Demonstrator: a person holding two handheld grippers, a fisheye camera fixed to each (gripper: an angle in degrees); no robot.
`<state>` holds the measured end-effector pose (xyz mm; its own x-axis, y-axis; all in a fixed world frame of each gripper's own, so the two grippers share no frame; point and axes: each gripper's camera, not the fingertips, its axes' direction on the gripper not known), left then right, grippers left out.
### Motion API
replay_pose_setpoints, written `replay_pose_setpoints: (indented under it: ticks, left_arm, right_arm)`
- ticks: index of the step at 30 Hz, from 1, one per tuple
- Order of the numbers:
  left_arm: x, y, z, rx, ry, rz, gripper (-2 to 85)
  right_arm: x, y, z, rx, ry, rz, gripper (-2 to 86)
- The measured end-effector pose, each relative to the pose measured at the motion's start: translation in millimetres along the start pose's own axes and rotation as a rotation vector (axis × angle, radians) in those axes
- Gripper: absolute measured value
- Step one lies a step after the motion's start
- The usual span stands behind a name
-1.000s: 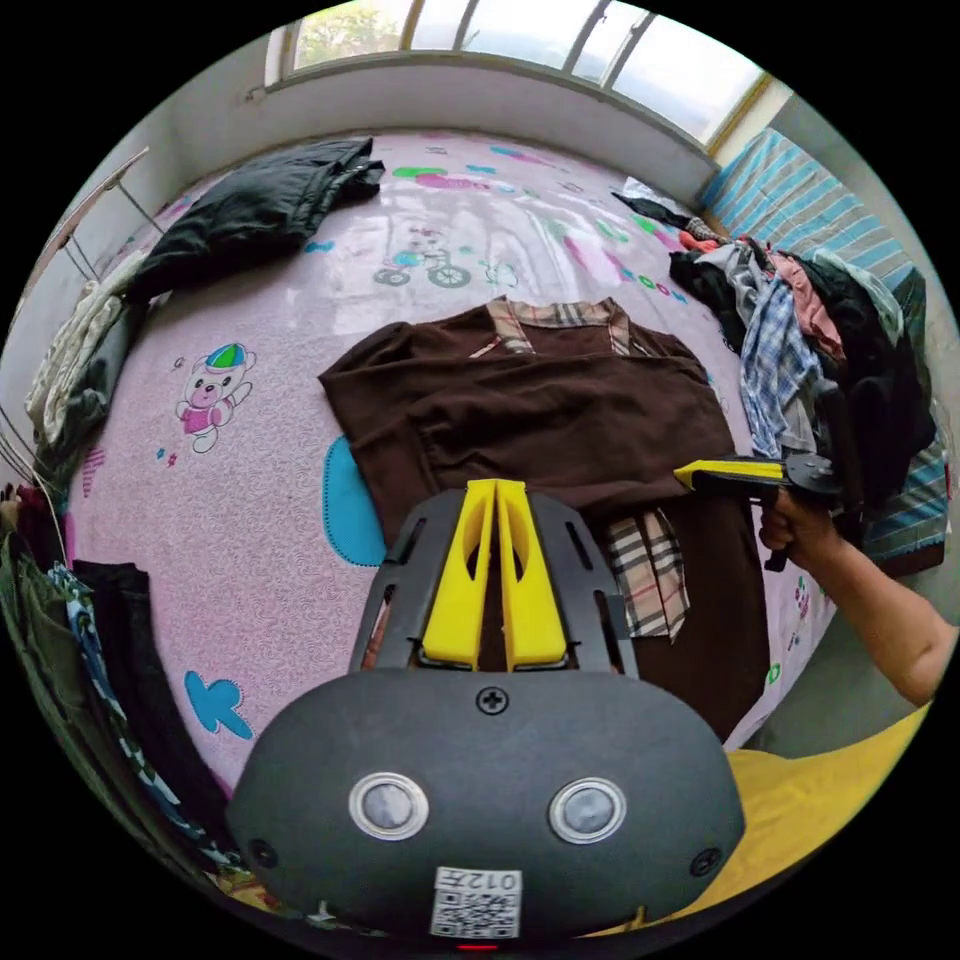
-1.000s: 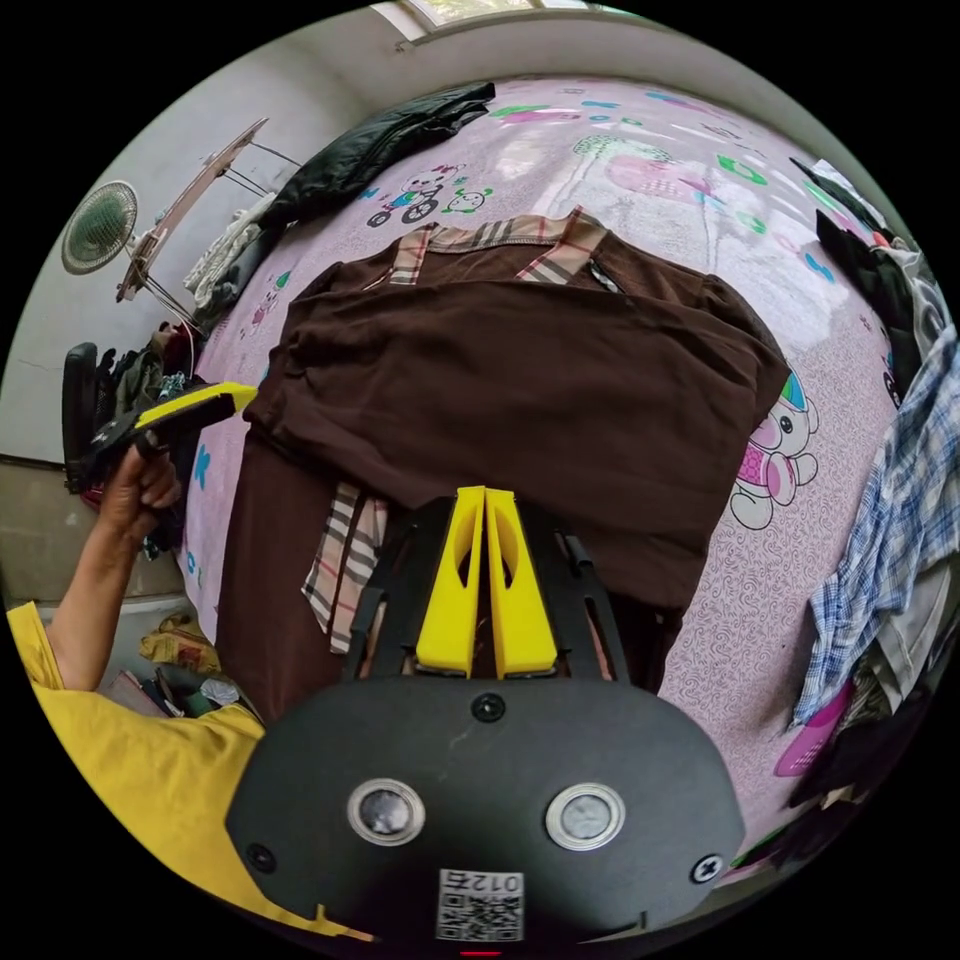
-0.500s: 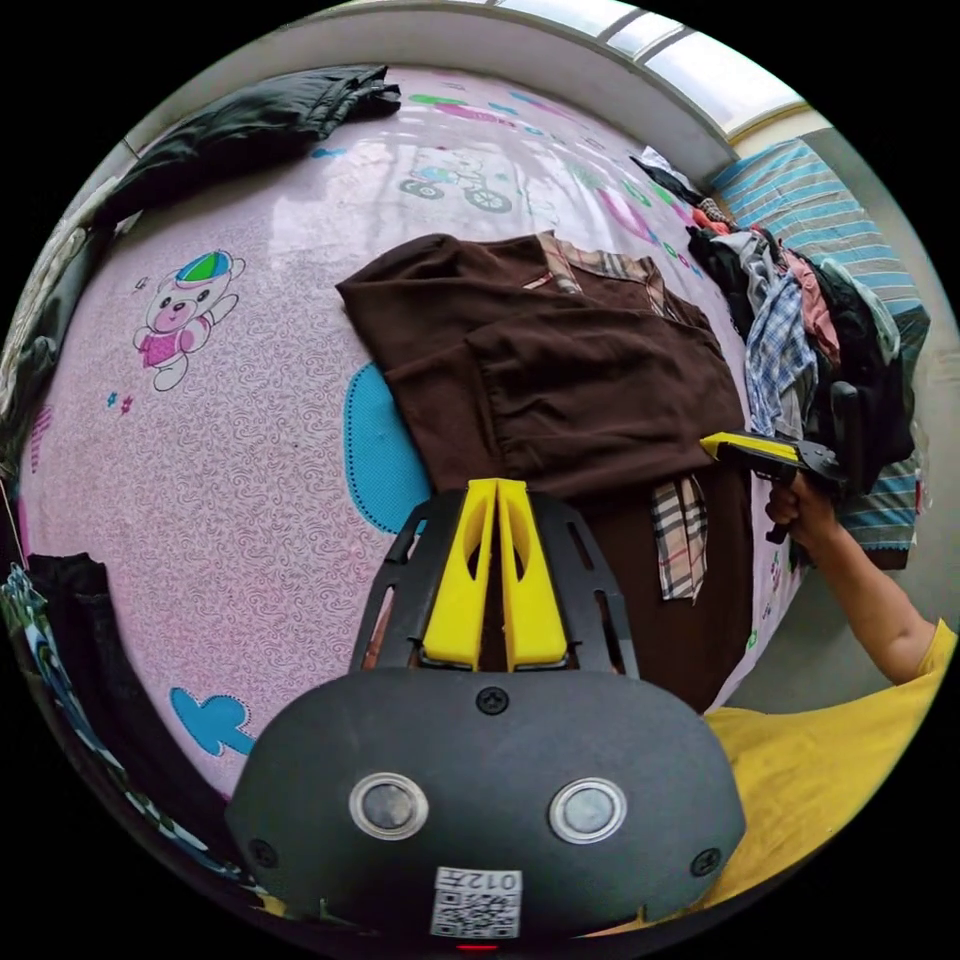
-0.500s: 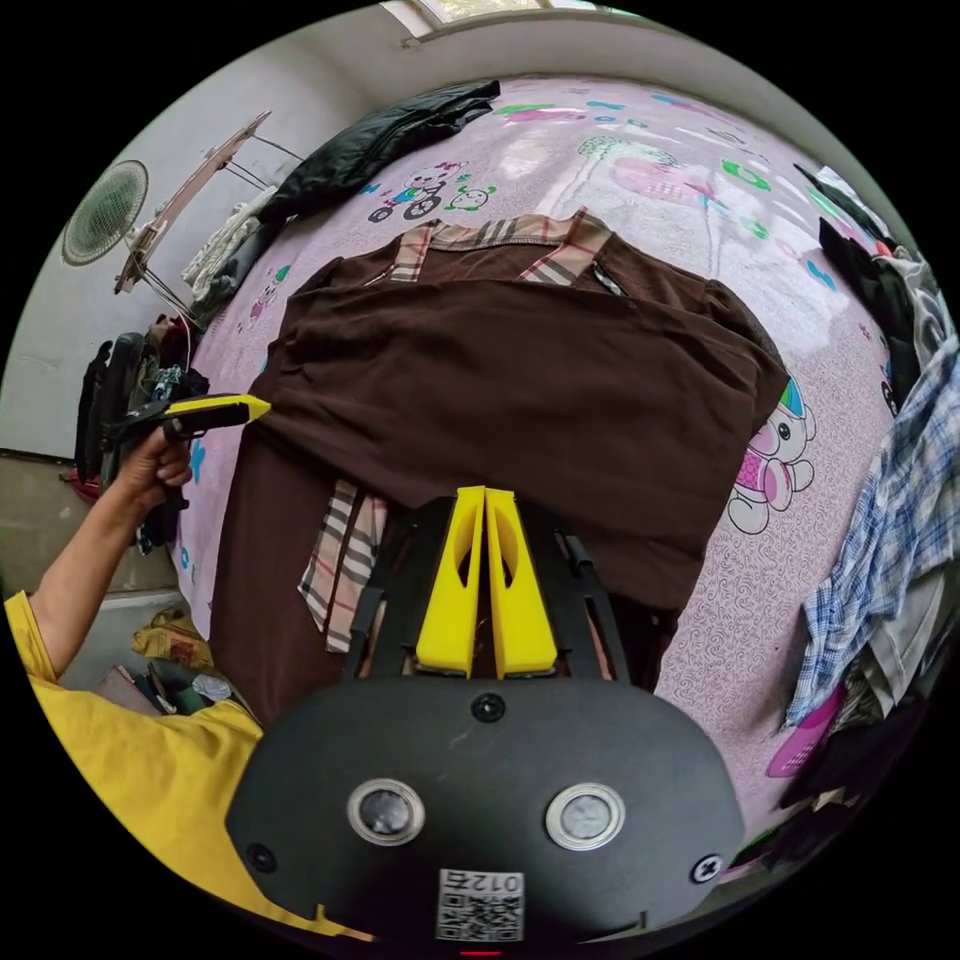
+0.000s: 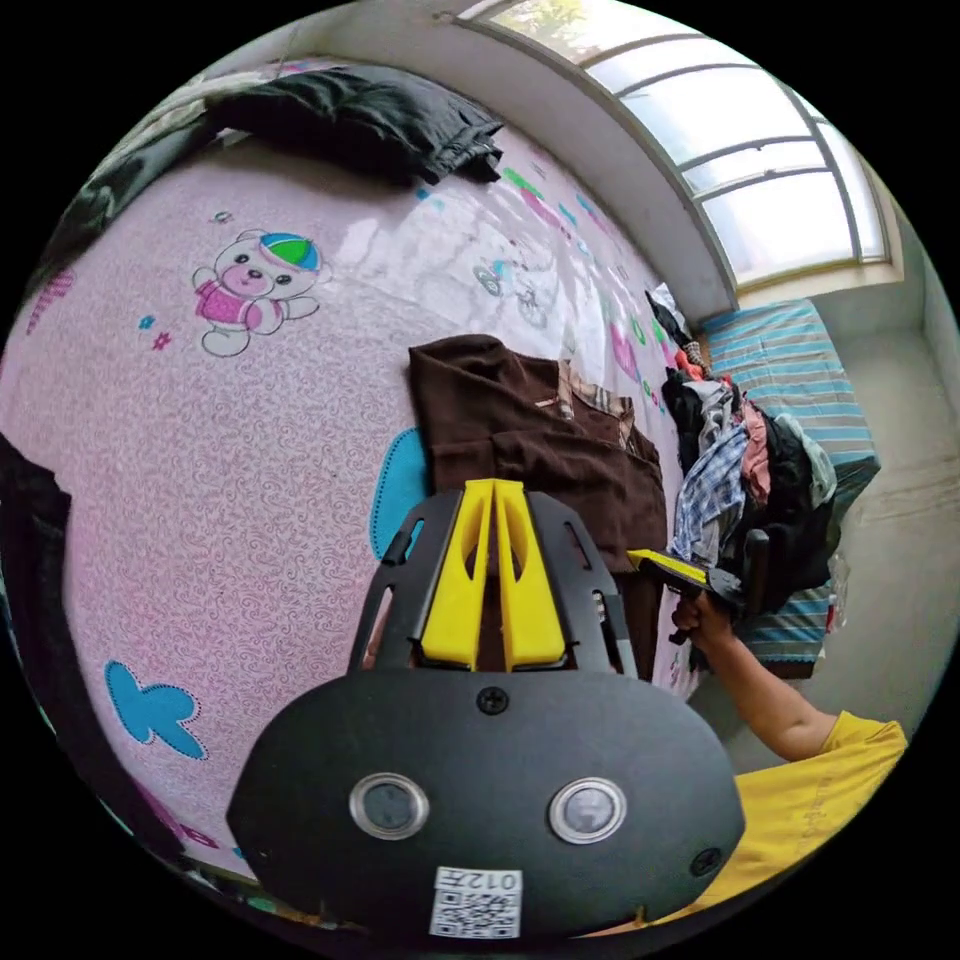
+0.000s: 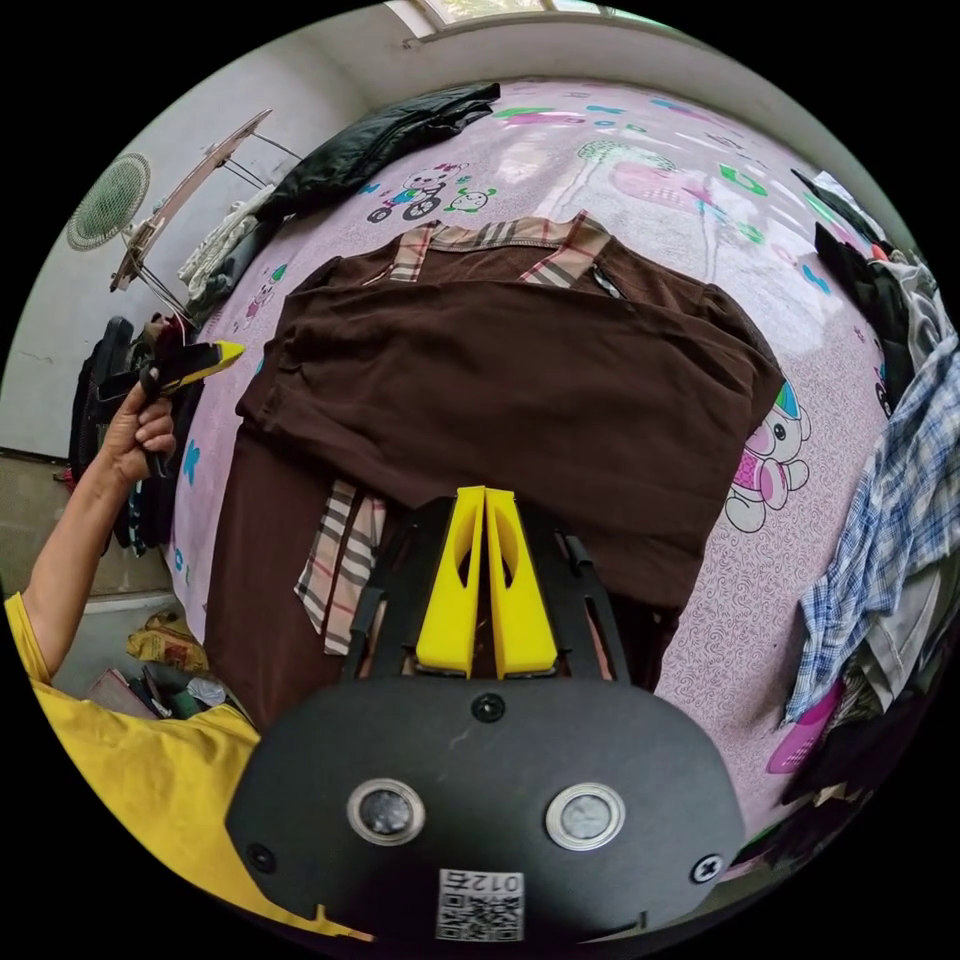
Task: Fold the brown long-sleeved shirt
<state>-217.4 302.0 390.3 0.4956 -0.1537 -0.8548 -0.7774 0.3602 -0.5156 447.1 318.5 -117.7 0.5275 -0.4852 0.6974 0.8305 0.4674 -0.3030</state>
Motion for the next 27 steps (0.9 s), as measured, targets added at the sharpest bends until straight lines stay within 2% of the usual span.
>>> replay_pose_setpoints:
  ticks: [3,7,12,15,20,23,27]
  left_arm:
    - [33,-17,24,-0.055,-0.183,0.055,0.1]
    - [40,-21,43,-0.114,-0.361,0.028,0.0]
    - [47,-6,14,-0.023,-0.380,0.018,-0.1]
    - [73,15,-4,0.012,-0.364,0.100,-0.1]
    - [102,53,20,-0.137,-0.427,0.236,-0.1]
    - [93,64,30,-0.181,-0.478,0.207,-0.1]
    - [79,59,7,-0.079,-0.400,0.130,0.0]
  right_arm:
    - [0,3,-3,-0.010,-0.005,0.007,-0.1]
    - [-3,10,-7,-0.012,-0.001,0.006,-0.1]
    - [-3,21,-17,-0.002,0.019,0.037,-0.1]
    - [-4,38,-53,0.102,0.000,0.044,-0.1]
    - [17,90,-81,0.124,0.050,0.110,0.0]
    - [36,116,-79,0.103,0.088,0.194,0.0]
    - [46,143,-90,0.147,0.058,0.272,-0.1]
